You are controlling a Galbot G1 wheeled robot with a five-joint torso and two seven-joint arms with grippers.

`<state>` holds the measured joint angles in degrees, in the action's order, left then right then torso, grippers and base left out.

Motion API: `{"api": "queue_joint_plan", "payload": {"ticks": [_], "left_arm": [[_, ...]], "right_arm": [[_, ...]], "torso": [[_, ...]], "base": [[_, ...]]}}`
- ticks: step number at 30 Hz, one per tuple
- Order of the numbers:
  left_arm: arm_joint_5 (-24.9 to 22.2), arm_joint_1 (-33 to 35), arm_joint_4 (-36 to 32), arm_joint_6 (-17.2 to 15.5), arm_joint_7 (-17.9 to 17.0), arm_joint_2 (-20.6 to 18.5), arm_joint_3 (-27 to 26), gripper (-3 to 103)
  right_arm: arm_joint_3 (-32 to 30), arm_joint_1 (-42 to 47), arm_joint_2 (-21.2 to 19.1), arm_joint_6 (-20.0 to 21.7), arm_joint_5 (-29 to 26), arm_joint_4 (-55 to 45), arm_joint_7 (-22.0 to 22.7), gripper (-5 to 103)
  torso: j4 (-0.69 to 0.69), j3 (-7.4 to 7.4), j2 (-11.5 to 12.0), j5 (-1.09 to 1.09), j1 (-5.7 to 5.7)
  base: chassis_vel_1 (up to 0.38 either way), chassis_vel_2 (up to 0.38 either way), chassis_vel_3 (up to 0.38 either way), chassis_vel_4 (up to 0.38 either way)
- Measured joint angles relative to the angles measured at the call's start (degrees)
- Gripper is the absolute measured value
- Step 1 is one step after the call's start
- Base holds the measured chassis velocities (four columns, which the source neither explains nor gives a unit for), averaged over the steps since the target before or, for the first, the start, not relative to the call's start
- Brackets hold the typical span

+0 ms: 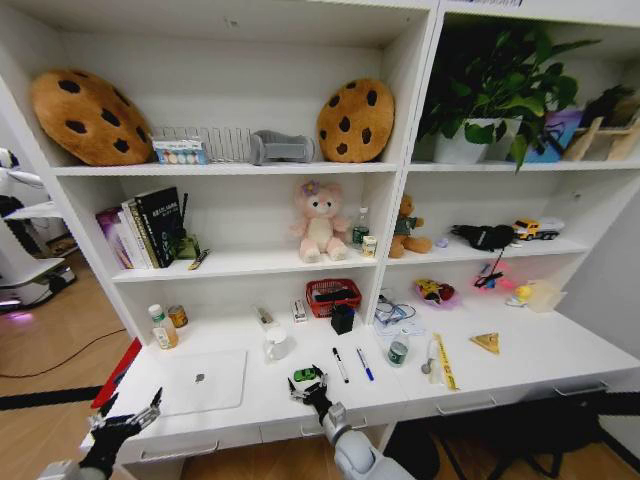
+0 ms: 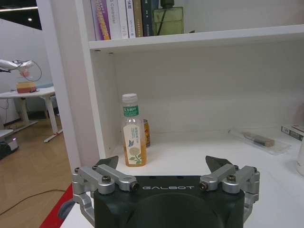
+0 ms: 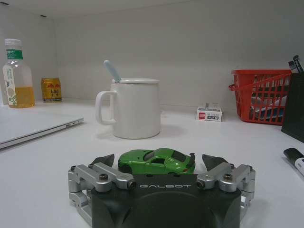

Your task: Organize the objects on the table.

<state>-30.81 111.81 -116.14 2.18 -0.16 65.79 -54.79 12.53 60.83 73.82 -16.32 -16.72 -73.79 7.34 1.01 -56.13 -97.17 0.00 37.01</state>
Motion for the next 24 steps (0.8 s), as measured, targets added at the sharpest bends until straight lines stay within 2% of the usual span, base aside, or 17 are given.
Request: {"api": "queue_joint_plan", "payload": {"ticks": [5,7,8,12,24], "left_arm": [[-0.1,0.0,0.1,0.2,0.0,-0.1,0.0,100],[-0.2,-0.2,0.1,0.2,0.0,-0.2,0.0,100],[-0.2,-0.2,0.1,0.2,0.0,-0.2,0.0,100],[-0.3,-0.2,0.1,0.2,0.0,-0.3,0.3,100],[-0.3,-0.5,0.4,0.2,0.0,-0.4,0.7,100]], "right_arm": [[0.0,0.0,-0.3,0.0,0.0,-0.1,0.1,101],[-0.2,0.6,-0.6,0.2,0.6,-0.5,0.2,91],[-0.2,0.6,-0.6,0.2,0.6,-0.5,0.2,91],[-0.7,1.3,-0.8,0.1,2.2,-1.0,0.1,79],[-1.0,1.0,-0.8,0.1,1.9,-1.3,0.1,79]], "torso": [[0.0,0.0,0.0,0.0,0.0],[0.01,0.0,0.0,0.0,0.0],[0.01,0.0,0.0,0.0,0.0],[0.01,0.0,0.0,0.0,0.0],[0.0,0.0,0.0,0.0,0.0]], "base": [[0.0,0.0,0.0,0.0],[0.0,0.0,0.0,0.0],[0.0,0.0,0.0,0.0],[0.0,0.0,0.0,0.0],[0.0,0.0,0.0,0.0]]}}
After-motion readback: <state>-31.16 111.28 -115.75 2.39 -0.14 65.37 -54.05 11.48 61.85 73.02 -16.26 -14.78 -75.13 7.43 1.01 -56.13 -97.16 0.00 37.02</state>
